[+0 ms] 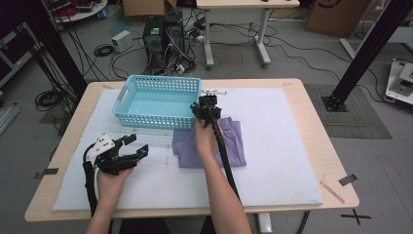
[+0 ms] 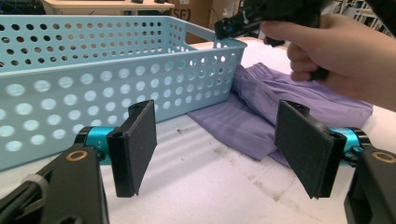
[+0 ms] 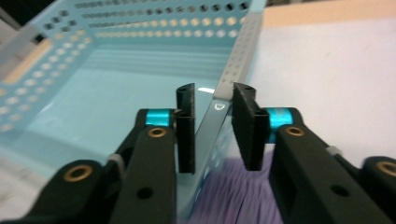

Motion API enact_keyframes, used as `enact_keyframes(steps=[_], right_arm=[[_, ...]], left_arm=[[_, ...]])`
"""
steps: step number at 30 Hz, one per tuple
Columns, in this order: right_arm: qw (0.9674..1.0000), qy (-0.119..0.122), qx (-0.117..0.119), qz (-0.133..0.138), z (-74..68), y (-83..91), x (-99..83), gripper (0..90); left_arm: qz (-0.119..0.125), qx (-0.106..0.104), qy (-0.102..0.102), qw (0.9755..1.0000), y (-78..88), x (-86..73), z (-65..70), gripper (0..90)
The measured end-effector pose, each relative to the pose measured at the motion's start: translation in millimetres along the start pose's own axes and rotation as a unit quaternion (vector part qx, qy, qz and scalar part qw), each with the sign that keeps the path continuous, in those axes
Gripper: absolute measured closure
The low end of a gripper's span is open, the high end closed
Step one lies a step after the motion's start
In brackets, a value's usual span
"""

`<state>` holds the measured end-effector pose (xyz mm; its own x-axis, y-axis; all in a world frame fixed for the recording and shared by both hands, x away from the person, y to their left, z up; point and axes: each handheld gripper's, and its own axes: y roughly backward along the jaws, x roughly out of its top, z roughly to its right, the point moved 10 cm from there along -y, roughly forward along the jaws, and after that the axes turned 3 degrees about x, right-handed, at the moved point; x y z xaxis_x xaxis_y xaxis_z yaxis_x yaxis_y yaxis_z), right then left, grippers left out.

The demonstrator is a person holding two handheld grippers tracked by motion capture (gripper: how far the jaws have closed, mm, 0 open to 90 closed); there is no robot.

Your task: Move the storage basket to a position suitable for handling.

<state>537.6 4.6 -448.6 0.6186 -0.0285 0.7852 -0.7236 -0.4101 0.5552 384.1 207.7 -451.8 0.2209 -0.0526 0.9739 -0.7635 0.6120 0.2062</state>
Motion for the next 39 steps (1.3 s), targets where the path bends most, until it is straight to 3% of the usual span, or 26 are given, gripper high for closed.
enact_keyframes(steps=[4, 5, 6, 7, 8, 9, 10, 11, 12, 13, 14, 15, 16, 17, 19, 22, 24, 25, 26, 27, 30, 32, 33, 34, 37, 39], right_arm=[[1.0, 0.003, -0.005, -0.001, 4.6, -5.1, 7.4, 77.1], [0.9999, 0.012, -0.002, 0.001, 5.4, -7.6, 10.8, 74.3], [0.9998, 0.019, 0.002, 0.007, 4.5, -7.7, 12.0, 64.1], [0.9994, 0.031, 0.005, 0.016, 3.1, -6.7, 13.9, 56.0], [0.9982, 0.053, 0.006, 0.028, 1.5, -3.8, 16.1, 52.0], [0.9982, 0.053, 0.006, 0.028, 1.5, -3.8, 16.1, 52.0], [0.9929, 0.098, 0.022, 0.062, -2.1, 6.3, 22.3, 48.0], [0.9929, 0.098, 0.022, 0.062, -2.1, 6.3, 22.3, 48.0], [0.9821, 0.155, 0.073, 0.079, -6.8, 16.9, 25.7, 44.3], [0.9821, 0.155, 0.073, 0.079, -6.8, 16.9, 25.7, 44.3], [0.9653, 0.219, 0.119, 0.078, -7.9, 27.1, 24.9, 40.6], [0.957, 0.238, 0.151, 0.071, -8.0, 31.4, 22.4, 38.3], [0.957, 0.238, 0.151, 0.071, -8.0, 31.4, 22.4, 38.3], [0.9507, 0.254, 0.167, 0.061, -4.9, 34.5, 20.1, 37.2], [0.9453, 0.268, 0.184, 0.027, 5.9, 35.2, 10.1, 35.0], [0.9412, 0.285, 0.181, -0.011, 12.0, 25.7, -5.1, 31.9], [0.9383, 0.288, 0.188, -0.036, 11.3, 18.5, -15.5, 31.3], [0.9383, 0.288, 0.188, -0.036, 11.3, 18.5, -15.5, 31.3], [0.9374, 0.305, 0.159, -0.052, 11.6, 8.3, -21.9, 36.8], [0.9374, 0.305, 0.159, -0.052, 11.6, 8.3, -21.9, 36.8], [0.9362, 0.314, 0.15, -0.051, 2.3, -7.3, -26.3, 35.9], [0.9379, 0.311, 0.145, -0.049, 0.5, -10.4, -25.2, 35.3], [0.9379, 0.311, 0.145, -0.049, 0.5, -10.4, -25.2, 35.3], [0.9422, 0.303, 0.137, -0.044, 4.0, -11.7, -21.6, 37.1], [0.9466, 0.289, 0.137, -0.039, 10.0, -11.5, -14.5, 39.1], [0.9497, 0.28, 0.137, -0.032, 14.3, -10.6, -8.6, 40.0]], left_arm=[[0.007, 0.013, -0.005, 0.9999, -0.3, 0.7, -7.1, 29.9], [0.015, 0.049, -0.017, 0.9985, -0.8, 3.1, -22.2, 29.9], [0.015, 0.049, -0.017, 0.9985, -0.8, 3.1, -22.2, 30.0], [0.022, 0.07, -0.017, 0.9972, -0.6, 5.0, -32.5, 29.9], [0.032, 0.088, -0.01, 0.9955, -0.3, 7.3, -43.6, 29.9], [0.037, 0.1, -0.003, 0.9943, -0.2, 8.7, -54.5, 29.9], [0.026, 0.1, 0.003, 0.9946, -1.7, 8.1, -73.3, 30.3], [0.026, 0.1, 0.003, 0.9946, -1.7, 8.1, -73.3, 30.3], [0.003, 0.088, 0.011, 0.996, -3.3, 5.6, -88.7, 30.3], [0.003, 0.088, 0.011, 0.996, -3.3, 5.6, -88.7, 30.3], [-0.019, 0.087, 0.018, 0.9959, -4.4, 2.8, -104.4, 30.1], [-0.016, 0.091, 0.016, 0.9956, -4.5, 3.1, -111.6, 29.8], [-0.016, 0.091, 0.016, 0.9956, -4.5, 3.1, -111.6, 28.8], [-0.021, 0.086, 0.018, 0.9959, -5.9, 2.4, -118.7, 28.8], [-0.038, 0.083, 0.024, 0.9956, -10.1, -1.0, -128.0, 27.3], [-0.067, 0.058, 0.034, 0.9955, -23.9, -6.6, -137.0, 25.9], [-0.066, 0.056, 0.033, 0.9957, -29.3, -5.4, -140.5, 25.2], [-0.066, 0.056, 0.033, 0.9957, -29.3, -5.4, -140.5, 25.2], [-0.041, 0.056, 0.036, 0.997, -32.6, -2.0, -144.3, 25.2], [-0.041, 0.056, 0.036, 0.997, -32.6, -2.0, -144.3, 25.2], [-0.069, 0.039, 0.054, 0.9954, -43.3, -6.9, -148.7, 26.1], [-0.076, 0.053, 0.016, 0.9956, -49.7, -4.2, -148.3, 24.1], [-0.076, 0.053, 0.016, 0.9956, -49.7, -4.2, -148.3, 24.0], [-0.088, 0.051, 0.015, 0.9947, -54.1, -3.4, -148.5, 24.2], [-0.094, 0.052, 0.014, 0.9941, -59.7, 1.1, -147.8, 24.3], [-0.081, 0.057, 0.001, 0.995, -64.5, 9.2, -145.4, 24.3]])
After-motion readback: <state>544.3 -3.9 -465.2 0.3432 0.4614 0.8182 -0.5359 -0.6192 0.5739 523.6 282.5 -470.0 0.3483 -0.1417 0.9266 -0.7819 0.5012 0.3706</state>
